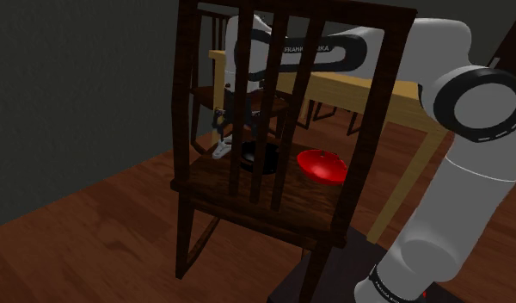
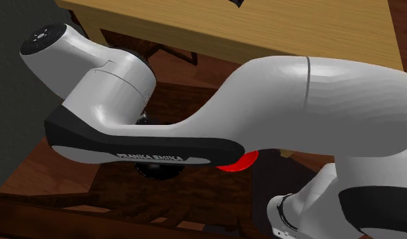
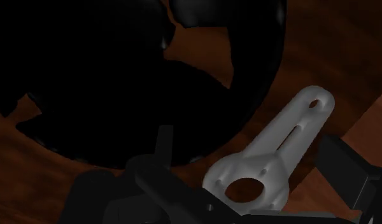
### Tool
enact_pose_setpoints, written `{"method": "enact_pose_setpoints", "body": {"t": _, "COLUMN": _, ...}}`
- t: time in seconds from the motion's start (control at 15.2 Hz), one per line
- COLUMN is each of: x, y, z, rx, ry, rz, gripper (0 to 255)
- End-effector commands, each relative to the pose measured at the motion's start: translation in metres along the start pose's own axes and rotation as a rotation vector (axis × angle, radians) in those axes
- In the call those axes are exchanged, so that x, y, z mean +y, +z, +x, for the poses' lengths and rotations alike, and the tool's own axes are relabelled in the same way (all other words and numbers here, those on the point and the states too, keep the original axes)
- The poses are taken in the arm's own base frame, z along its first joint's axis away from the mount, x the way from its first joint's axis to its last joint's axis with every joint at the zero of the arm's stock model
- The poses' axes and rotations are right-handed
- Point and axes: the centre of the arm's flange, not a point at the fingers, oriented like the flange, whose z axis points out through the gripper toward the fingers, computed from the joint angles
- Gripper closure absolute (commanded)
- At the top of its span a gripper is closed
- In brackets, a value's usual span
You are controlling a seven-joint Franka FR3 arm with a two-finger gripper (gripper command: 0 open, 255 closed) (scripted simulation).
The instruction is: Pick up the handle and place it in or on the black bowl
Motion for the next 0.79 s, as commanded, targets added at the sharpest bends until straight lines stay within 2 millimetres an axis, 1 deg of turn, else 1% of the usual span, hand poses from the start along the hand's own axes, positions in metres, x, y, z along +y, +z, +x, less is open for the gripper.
{"method": "enact_pose_setpoints", "body": {"t": 0.0, "x": -0.021, "y": 0.006, "z": 0.016, "rx": 0.003, "ry": 0.068, "rz": 0.003, "gripper": 0}}
{"method": "enact_pose_setpoints", "body": {"t": 0.13, "x": -0.041, "y": 0.009, "z": 0.032, "rx": 0.006, "ry": 0.13, "rz": 0.005, "gripper": 0}}
{"method": "enact_pose_setpoints", "body": {"t": 0.2, "x": -0.042, "y": 0.009, "z": 0.033, "rx": 0.006, "ry": 0.134, "rz": 0.005, "gripper": 0}}
{"method": "enact_pose_setpoints", "body": {"t": 0.59, "x": -0.042, "y": 0.041, "z": 0.033, "rx": 0.006, "ry": 0.134, "rz": 0.005, "gripper": 0}}
{"method": "enact_pose_setpoints", "body": {"t": 0.66, "x": -0.042, "y": 0.049, "z": 0.033, "rx": 0.006, "ry": 0.134, "rz": 0.005, "gripper": 0}}
{"method": "enact_pose_setpoints", "body": {"t": 0.73, "x": -0.042, "y": 0.049, "z": 0.033, "rx": 0.006, "ry": 0.134, "rz": 0.005, "gripper": 0}}
